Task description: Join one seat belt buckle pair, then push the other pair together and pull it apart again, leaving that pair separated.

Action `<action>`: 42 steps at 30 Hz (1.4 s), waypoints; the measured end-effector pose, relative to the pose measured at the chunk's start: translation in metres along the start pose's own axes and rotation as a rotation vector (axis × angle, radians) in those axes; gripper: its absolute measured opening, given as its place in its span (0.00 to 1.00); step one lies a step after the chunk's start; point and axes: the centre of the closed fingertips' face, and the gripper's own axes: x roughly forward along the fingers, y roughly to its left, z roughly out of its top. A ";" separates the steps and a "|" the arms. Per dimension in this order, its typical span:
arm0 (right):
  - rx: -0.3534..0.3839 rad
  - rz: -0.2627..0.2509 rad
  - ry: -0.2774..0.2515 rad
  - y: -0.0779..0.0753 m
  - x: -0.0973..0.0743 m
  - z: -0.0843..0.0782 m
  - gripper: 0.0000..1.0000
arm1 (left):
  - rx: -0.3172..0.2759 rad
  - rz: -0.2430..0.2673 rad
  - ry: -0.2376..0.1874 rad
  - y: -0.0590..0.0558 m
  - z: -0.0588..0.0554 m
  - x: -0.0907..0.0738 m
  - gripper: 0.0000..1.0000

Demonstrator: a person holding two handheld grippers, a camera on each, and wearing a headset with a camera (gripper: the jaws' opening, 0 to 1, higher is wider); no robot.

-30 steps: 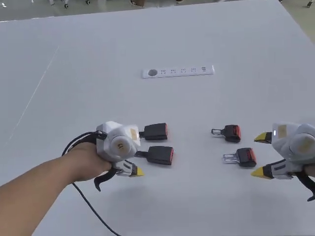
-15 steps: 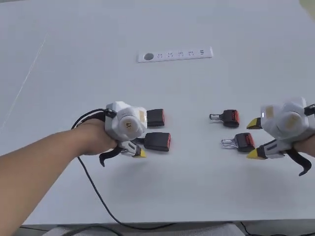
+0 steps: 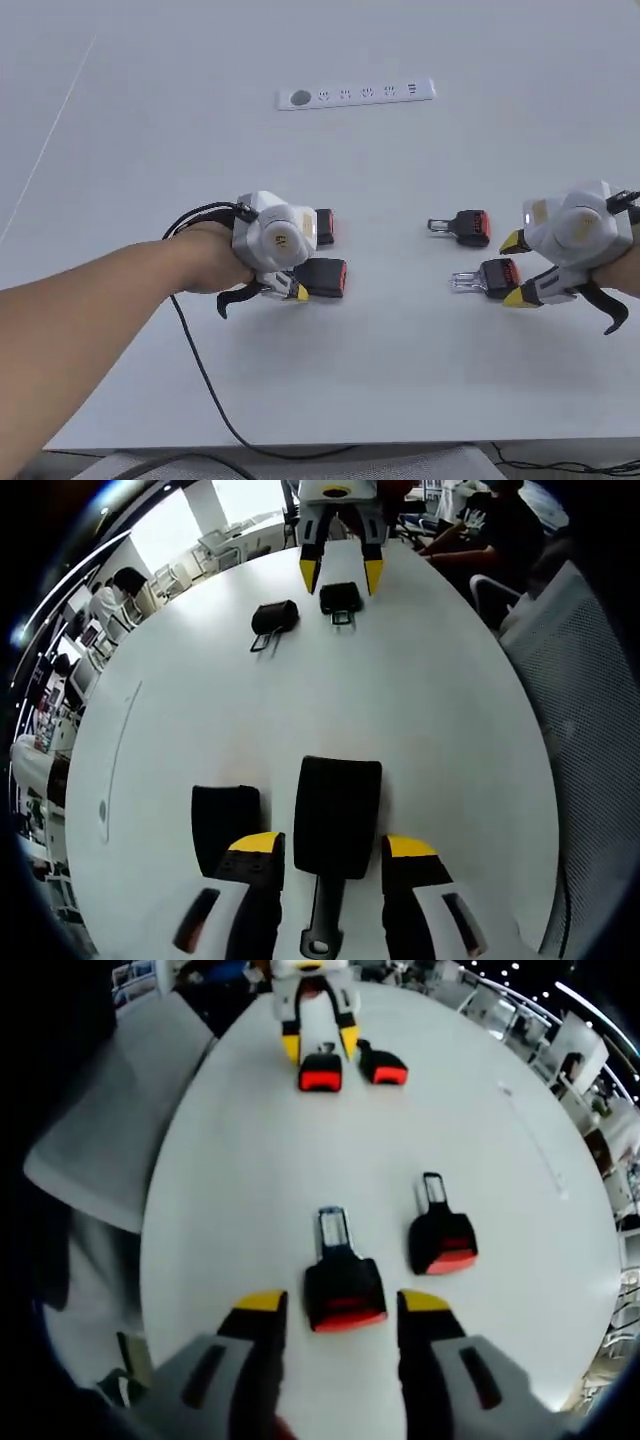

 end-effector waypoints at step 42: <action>-0.005 0.075 0.024 -0.002 0.014 0.000 0.37 | -0.075 -0.022 0.042 -0.005 -0.004 0.007 0.33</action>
